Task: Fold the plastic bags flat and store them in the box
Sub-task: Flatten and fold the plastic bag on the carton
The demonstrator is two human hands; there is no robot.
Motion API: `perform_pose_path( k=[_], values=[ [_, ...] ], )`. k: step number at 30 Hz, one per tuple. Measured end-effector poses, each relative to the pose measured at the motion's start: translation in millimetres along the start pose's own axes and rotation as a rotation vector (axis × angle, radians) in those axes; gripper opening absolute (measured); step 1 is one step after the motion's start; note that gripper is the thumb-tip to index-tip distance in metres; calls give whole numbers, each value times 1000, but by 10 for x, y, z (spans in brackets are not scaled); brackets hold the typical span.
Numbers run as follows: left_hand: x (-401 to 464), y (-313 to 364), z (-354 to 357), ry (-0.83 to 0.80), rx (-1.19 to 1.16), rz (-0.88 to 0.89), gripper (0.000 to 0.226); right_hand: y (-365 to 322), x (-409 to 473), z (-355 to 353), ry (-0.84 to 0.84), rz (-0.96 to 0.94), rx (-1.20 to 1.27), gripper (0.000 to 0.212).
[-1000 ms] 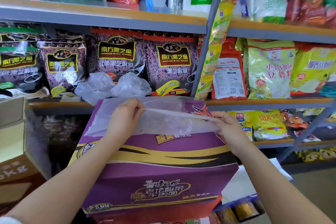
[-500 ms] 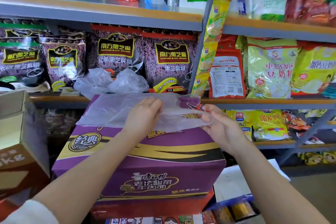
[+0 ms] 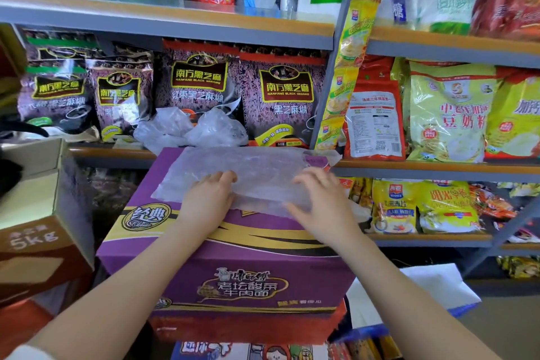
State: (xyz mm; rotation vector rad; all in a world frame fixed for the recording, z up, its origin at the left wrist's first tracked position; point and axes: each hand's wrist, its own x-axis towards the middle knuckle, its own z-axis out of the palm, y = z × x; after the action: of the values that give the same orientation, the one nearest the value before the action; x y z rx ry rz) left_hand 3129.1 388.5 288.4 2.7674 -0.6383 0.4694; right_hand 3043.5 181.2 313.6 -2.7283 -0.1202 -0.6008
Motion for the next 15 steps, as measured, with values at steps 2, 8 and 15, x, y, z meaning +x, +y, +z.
perform_pose_path(
  k=[2,8,15],
  values=[
    [-62,-8,-28,63,-64,134,19,-258,65,143,-61,-192,-152,42],
    [-331,-55,-119,168,26,354,15,-307,133,311,-67,-355,-327,40],
    [-425,-403,-189,130,53,-13,23,12,67,179,-139,-219,-245,25]
  ],
)
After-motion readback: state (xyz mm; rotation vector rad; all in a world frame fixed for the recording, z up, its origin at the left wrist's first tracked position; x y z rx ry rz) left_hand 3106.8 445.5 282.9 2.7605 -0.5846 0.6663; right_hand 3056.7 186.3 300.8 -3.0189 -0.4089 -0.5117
